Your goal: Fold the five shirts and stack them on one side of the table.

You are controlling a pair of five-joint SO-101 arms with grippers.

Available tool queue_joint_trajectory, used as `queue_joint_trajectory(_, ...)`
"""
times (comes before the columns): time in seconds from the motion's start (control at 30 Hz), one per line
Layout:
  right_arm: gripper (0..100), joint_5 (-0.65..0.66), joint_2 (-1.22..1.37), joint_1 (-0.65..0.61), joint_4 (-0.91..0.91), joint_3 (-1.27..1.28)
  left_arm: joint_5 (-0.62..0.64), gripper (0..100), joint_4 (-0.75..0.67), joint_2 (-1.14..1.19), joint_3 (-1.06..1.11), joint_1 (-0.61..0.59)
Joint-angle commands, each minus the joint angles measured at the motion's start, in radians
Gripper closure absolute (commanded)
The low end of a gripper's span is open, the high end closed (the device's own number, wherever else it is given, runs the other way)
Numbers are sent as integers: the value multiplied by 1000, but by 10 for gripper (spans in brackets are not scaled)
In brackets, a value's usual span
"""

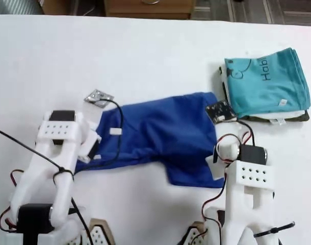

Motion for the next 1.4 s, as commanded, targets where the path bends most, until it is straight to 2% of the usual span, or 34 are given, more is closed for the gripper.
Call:
queue_joint_trajectory(0.0, 863, 46, -30, 4, 24, -3, -9, 972, -2, -34, 1, 6)
queue_joint_trajectory(0.1, 844, 54, -30, 4, 25, -3, -9, 957, 0, -34, 1, 6)
queue_joint_trajectory(0.3, 845, 52, -30, 4, 25, -3, -9, 826, 21, -40, -7, 5)
queue_joint_trajectory(0.47, 844, 51, -36, 4, 24, -11, -23, 828, 55, -41, -70, -66)
queue_joint_trajectory(0.73, 844, 46, -33, 10, 24, -95, -80, 827, 199, -34, -403, -210)
queue_joint_trajectory(0.87, 858, 46, -30, 5, 18, -158, -71, 845, 199, -34, -461, -210)
queue_joint_trajectory(0.97, 995, 12, -27, 4, -33, -187, -11, 989, 186, -8, -460, -166)
queue_joint_trajectory(1.0, 969, -14, -15, 4, -58, -193, 5, 959, 180, 14, -461, -150)
queue_joint_trajectory(1.17, 978, -44, 222, -79, -142, -288, 87, 973, 94, 186, -472, -74)
queue_joint_trajectory(1.37, 978, -141, 611, -143, -94, -637, 130, 972, 20, 345, -472, -20)
